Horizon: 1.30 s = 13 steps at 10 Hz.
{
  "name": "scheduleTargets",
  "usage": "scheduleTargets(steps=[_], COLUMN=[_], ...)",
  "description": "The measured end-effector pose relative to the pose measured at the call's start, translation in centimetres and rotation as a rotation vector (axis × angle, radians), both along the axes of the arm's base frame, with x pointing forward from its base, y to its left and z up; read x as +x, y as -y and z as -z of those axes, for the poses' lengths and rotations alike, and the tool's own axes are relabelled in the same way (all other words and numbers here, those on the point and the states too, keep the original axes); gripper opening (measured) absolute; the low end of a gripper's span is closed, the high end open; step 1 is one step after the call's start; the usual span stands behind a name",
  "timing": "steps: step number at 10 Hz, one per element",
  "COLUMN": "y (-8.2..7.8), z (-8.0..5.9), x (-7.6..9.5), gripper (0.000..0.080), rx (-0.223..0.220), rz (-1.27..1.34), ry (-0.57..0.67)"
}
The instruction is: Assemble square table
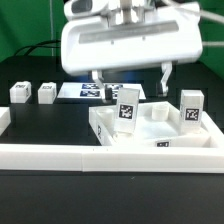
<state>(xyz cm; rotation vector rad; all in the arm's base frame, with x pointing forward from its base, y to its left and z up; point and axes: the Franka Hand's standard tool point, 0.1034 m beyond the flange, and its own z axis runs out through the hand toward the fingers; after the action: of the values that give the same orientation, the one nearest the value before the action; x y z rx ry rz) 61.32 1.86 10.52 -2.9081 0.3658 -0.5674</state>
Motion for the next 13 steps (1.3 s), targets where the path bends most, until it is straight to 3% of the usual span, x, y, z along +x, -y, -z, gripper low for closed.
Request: scheduleTargets(steps=[1,2,4,5,7,8,9,10,11,13], y=[-0.7,-0.4,-0.9,-0.8,-0.5,0.4,1.2,1.3,1.3,1.3], z=[0.0,-0.1,0.0,-0.1,0.2,0.3,-0.1,0.2,1.7,1.4], x=[-0.3,0.1,-0.7,-0.4,-0.5,-1.0,-0.4,-0.2,-1.5,-1.3], gripper=[0.0649,0.0649,0.0649,0.0649,0.0649,0.0649,0.0649,0.0649,0.0649,0.0649], rx=[0.049,0.054,0.114,0.121,0.118,0.091,0.025,-0.005,-0.018,-0.015], rz=[-0.011,-0.021,-0.060,-0.063,-0.058,-0.017,0.000,-0.017,-0.033,-0.034], ry=[-0.117,-0.141,-0.286,-0.299,-0.302,-0.372,-0.391,-0.369,-0.355,-0.364])
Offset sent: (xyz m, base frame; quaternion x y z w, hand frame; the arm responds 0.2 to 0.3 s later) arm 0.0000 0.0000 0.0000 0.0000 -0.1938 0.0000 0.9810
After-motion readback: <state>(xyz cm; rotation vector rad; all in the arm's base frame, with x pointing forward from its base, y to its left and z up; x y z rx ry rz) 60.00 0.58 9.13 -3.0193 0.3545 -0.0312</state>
